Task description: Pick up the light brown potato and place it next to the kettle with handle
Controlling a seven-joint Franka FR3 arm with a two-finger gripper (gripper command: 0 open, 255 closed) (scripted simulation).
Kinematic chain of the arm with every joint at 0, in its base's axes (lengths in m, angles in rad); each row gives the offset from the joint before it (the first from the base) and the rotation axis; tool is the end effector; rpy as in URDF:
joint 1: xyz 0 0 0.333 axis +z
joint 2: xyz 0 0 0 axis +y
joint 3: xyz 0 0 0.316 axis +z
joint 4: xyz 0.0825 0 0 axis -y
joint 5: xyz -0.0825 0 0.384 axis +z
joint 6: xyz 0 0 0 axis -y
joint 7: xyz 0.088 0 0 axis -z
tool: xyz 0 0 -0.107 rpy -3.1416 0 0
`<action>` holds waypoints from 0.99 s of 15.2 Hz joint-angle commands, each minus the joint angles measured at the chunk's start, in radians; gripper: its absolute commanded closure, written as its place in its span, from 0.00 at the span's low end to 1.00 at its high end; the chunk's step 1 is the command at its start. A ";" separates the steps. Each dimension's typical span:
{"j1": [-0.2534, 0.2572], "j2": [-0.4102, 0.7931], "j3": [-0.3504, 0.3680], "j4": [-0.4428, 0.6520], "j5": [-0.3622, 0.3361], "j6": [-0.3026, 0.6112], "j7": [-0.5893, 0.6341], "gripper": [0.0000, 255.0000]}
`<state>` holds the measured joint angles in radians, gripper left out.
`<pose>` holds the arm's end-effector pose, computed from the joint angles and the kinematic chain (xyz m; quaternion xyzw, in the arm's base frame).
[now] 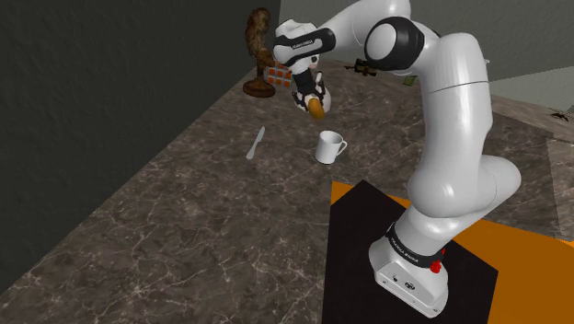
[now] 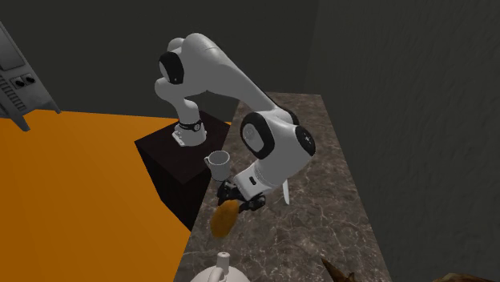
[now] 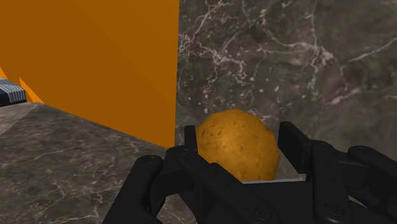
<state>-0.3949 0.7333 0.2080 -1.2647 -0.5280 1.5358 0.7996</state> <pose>0.6618 -0.2154 0.3072 0.8621 -0.4189 -0.1512 0.2416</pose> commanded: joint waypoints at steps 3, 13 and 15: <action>-0.001 0.024 -0.002 -0.015 -0.004 0.036 0.016 1.00; -0.003 0.064 -0.005 -0.034 -0.013 0.089 0.039 1.00; -0.004 0.064 -0.004 -0.034 -0.013 0.088 0.040 1.00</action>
<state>-0.3953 0.7913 0.2059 -1.2923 -0.5409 1.6185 0.8391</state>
